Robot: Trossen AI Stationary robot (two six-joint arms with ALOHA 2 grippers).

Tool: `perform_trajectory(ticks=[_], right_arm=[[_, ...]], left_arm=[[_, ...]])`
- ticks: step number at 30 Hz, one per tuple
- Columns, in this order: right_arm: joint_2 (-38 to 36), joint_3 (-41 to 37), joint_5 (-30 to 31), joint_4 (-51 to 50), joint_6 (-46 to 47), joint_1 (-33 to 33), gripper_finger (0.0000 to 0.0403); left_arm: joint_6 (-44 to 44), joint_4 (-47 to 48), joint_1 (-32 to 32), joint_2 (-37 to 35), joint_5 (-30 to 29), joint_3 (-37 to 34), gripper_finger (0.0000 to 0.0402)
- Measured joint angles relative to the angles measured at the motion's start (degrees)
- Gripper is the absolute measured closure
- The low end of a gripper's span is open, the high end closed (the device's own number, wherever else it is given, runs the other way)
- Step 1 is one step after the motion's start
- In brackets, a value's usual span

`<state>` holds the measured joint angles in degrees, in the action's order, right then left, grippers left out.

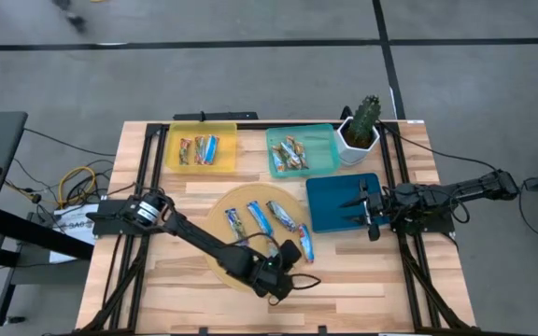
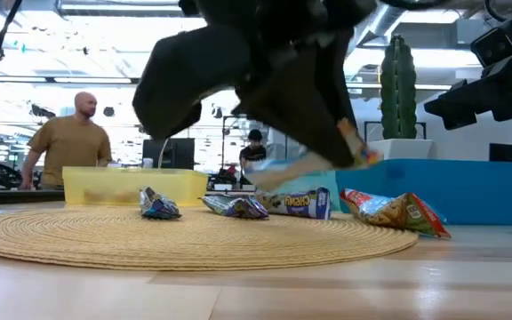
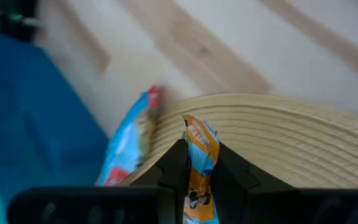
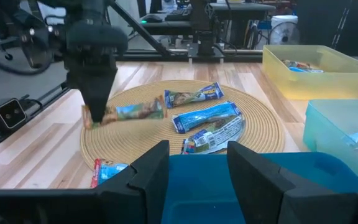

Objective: Pick and place Granola Bars by type
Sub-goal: Put the orange granola bar into the green bin

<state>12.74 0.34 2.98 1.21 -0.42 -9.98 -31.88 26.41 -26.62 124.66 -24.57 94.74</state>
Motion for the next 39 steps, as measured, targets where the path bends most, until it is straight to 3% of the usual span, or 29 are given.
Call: perform_trajectory(ticks=[11,27,39], right_arm=[[0.01,0.0,0.0,0.0,0.01,0.0,0.0249],[0.0,0.0,-0.01,0.01,0.01,-0.01,0.0249],[-0.01,0.0,-0.01,0.02,-0.01,-0.02,0.0249]], left_arm=[[5.31,-1.64,-0.48,-5.45,-10.62,0.0,0.0355],[4.79,-3.67,0.01,-10.19,-13.83,0.13,0.0355],[0.9,-7.85,10.55,-10.19,-13.75,0.13,0.0354]])
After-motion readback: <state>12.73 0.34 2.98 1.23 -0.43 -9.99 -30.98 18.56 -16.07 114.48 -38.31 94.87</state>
